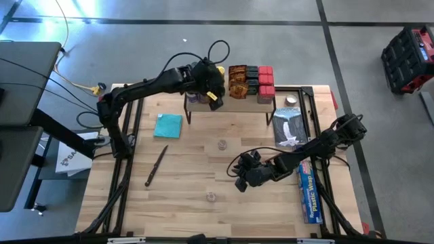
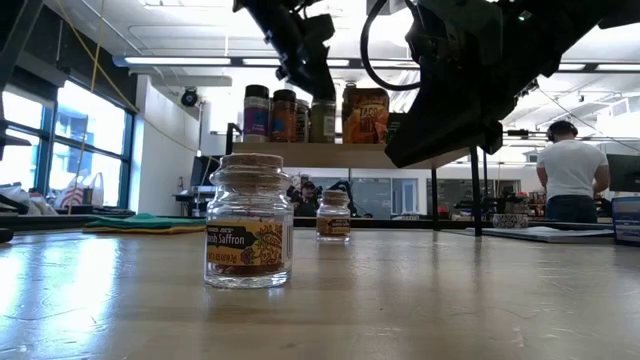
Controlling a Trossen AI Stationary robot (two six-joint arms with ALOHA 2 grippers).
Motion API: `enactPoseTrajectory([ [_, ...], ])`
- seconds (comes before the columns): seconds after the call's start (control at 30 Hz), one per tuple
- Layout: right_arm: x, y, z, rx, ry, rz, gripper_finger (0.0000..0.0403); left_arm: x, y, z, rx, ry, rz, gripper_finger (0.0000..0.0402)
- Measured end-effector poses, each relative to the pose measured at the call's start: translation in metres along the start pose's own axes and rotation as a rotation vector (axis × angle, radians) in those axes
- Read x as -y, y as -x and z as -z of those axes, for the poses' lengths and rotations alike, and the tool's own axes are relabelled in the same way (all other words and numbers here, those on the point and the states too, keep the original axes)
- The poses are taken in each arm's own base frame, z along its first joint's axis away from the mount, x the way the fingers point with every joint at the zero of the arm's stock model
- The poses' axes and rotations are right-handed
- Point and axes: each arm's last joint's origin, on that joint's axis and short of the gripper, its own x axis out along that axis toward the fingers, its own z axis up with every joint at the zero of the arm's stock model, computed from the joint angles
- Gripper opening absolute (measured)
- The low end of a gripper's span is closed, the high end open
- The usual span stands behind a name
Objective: Shelf spices
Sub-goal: Put the black seasoning bottle on the shelf
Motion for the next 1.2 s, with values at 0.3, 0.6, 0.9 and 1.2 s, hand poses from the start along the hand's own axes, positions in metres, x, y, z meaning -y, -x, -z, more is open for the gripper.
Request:
enactPoseTrajectory([
  [0.3,0.0,0.0,0.0,0.0,0.0,0.0,0.0076,-0.009,0.0,-0.005,0.044,-0.036,-0.102,0.0224],
  [0.6,0.0,0.0,0.0,-0.001,0.0,0.0,0.0076,-0.016,-0.001,-0.004,0.046,-0.003,-0.078,0.0225],
  [0.9,0.0,0.0,0.0,-0.001,0.0,0.0,0.0076,-0.015,-0.001,-0.003,0.04,-0.005,-0.07,0.0225],
  [1.2,0.0,0.0,0.0,-0.001,0.001,0.0,0.0076,-0.018,-0.001,-0.002,0.036,-0.001,-0.076,0.0225],
])
